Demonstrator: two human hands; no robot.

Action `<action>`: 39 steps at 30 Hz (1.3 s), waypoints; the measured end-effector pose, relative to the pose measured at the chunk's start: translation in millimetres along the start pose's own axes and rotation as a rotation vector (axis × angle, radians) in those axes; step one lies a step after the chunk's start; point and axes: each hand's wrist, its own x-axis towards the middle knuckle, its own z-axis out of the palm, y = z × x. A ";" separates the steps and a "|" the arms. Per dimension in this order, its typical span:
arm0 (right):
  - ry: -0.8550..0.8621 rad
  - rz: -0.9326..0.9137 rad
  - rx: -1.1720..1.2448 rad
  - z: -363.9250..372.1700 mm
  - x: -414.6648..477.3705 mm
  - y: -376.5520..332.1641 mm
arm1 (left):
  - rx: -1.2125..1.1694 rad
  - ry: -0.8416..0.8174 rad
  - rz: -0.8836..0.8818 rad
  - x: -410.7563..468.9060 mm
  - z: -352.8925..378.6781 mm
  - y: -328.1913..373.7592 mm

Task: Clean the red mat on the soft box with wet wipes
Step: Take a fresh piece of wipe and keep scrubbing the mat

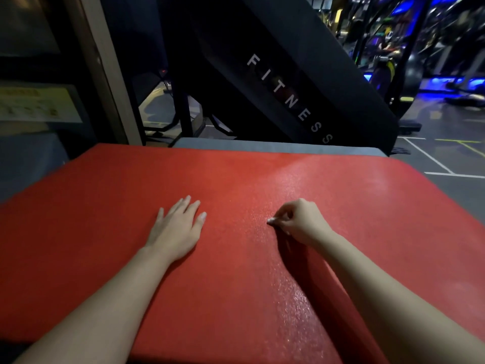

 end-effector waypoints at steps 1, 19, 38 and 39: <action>-0.063 -0.024 -0.036 -2.0 1.1 -4.2 | -0.055 0.013 -0.024 4.3 -1.8 2.9; -0.069 0.020 -0.195 7.3 136.3 24.0 | 0.060 0.054 0.022 16.3 21.3 -1.4; -0.019 0.083 -0.127 4.5 242.5 64.4 | 0.110 0.006 -0.013 20.2 19.8 1.6; 0.049 0.103 -0.096 6.6 250.3 69.3 | 0.112 0.005 -0.015 19.3 20.0 2.5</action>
